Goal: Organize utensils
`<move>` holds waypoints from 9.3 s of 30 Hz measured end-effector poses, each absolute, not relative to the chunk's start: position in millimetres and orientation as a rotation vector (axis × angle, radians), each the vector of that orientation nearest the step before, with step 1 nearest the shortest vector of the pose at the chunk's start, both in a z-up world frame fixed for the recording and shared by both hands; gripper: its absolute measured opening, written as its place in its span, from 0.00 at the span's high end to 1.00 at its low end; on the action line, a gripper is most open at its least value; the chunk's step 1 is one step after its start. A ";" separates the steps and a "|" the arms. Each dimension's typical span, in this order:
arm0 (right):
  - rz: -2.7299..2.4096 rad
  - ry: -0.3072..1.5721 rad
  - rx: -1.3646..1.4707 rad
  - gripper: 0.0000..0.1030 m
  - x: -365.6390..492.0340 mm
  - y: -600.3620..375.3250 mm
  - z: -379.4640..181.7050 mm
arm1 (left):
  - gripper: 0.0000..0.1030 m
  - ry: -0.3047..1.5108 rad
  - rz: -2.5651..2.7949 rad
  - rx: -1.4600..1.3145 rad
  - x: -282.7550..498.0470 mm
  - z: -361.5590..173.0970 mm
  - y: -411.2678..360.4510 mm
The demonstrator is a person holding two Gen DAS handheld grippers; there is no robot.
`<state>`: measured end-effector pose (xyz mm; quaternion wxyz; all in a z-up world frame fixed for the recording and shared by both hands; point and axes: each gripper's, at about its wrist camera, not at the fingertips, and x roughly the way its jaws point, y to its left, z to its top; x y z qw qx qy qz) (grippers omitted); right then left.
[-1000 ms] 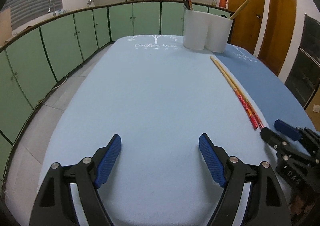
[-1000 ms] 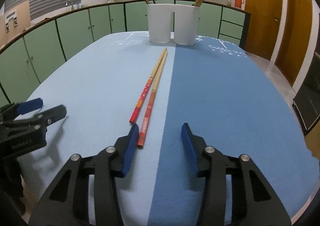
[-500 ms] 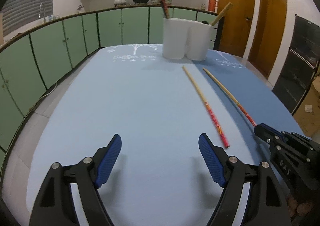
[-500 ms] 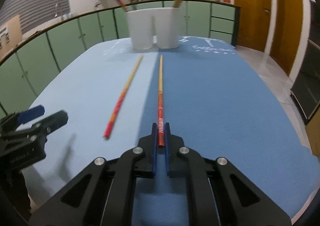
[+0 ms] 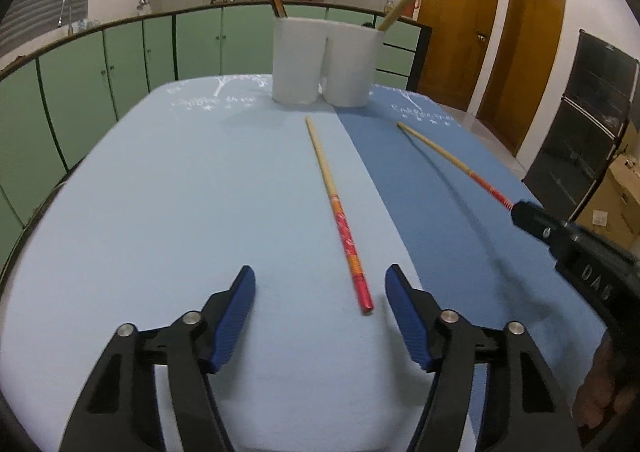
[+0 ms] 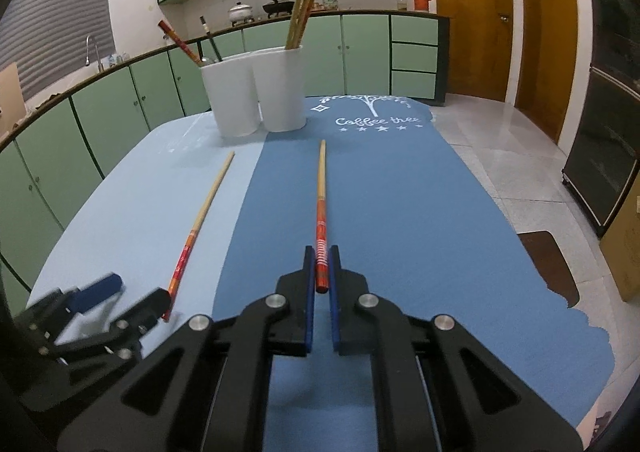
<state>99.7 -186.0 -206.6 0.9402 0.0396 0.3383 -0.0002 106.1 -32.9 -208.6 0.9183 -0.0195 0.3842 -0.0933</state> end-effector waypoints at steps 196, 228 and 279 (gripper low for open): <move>0.249 0.397 0.054 0.05 125.9 -187.1 -1.3 | 0.06 0.359 -0.150 -0.009 129.7 18.5 0.3; 0.252 0.394 0.047 0.05 125.4 -185.5 -0.7 | 0.06 0.357 -0.144 -0.010 127.5 17.5 2.1; 0.251 0.395 0.043 0.05 128.0 -187.4 -0.7 | 0.06 0.358 -0.139 -0.002 124.7 18.5 4.6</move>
